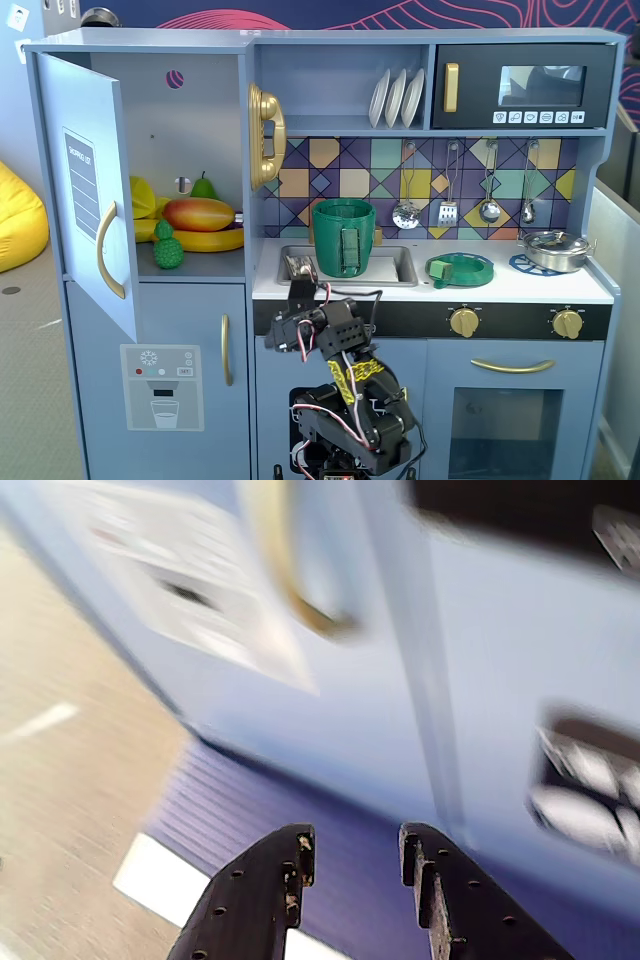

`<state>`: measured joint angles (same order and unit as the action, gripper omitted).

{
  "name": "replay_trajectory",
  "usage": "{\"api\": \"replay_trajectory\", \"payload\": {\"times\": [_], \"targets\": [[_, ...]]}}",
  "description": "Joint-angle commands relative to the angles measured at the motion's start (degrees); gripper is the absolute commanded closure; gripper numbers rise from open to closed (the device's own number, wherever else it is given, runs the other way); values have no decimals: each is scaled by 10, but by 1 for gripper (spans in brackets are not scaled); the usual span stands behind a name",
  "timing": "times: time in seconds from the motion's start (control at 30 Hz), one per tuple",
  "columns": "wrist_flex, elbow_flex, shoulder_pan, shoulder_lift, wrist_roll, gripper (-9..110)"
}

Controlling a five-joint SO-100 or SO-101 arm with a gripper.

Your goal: Close the left cabinet door

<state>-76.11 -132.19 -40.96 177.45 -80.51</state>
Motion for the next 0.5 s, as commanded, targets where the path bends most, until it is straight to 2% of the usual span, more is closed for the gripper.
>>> {"api": "replay_trajectory", "payload": {"times": [0.0, 0.47], "targets": [[25, 107, -75, -39, -17, 102], [228, 292, -371, -216, -94, 102]]}}
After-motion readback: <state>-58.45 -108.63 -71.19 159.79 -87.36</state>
